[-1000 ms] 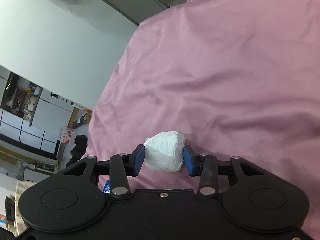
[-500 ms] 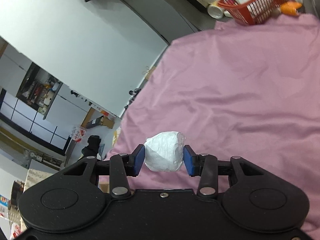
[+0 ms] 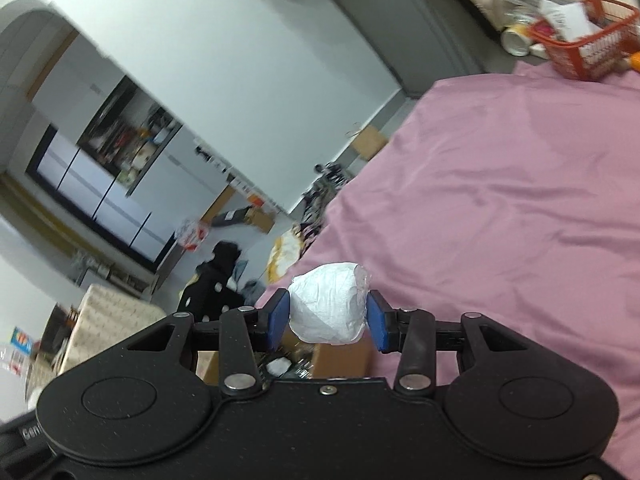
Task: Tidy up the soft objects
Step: 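Carry the tissue pack with left tool while right tool carries cloth ball to box, then drop the tissue pack and cloth ball into the box, opening both tools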
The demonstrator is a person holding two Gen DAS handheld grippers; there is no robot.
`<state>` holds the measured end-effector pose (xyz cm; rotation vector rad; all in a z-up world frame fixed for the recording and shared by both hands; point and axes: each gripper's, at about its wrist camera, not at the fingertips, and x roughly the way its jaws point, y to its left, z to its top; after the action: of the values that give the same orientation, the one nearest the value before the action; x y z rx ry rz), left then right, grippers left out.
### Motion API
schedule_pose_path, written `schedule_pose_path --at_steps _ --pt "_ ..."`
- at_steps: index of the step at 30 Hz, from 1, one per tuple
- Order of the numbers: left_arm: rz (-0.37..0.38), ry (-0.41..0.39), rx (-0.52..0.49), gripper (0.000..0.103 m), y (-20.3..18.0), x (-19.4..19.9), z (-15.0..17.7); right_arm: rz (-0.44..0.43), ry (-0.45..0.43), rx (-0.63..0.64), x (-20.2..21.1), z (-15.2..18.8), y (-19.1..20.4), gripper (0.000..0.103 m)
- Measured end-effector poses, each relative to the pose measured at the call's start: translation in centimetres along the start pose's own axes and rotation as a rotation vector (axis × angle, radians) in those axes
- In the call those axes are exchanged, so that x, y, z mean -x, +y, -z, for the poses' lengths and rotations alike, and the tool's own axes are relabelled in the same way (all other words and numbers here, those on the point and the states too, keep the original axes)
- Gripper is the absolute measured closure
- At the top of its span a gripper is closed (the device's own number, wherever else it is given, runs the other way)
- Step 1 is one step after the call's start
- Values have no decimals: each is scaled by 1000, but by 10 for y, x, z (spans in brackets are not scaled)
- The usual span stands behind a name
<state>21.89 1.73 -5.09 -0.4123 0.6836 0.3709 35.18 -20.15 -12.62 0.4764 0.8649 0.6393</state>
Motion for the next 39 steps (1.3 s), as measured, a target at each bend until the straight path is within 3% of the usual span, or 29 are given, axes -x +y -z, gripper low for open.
schedule_pose_path --at_steps 15,18,20,22,39 --pt "-28 -9 46 45 65 28 -10 -24 100 156 -17 33 68 61" --pt "-33 -2 52 45 74 28 -11 -28 136 162 -20 40 74 55" --pt "-33 6 57 45 78 27 -10 -1 152 159 -22 42 73 42" --pt "-32 8 57 45 81 26 -10 13 143 156 -20 44 73 37" --pt "0 38 7 45 57 -17 -31 37 110 58 -20 29 46 36"
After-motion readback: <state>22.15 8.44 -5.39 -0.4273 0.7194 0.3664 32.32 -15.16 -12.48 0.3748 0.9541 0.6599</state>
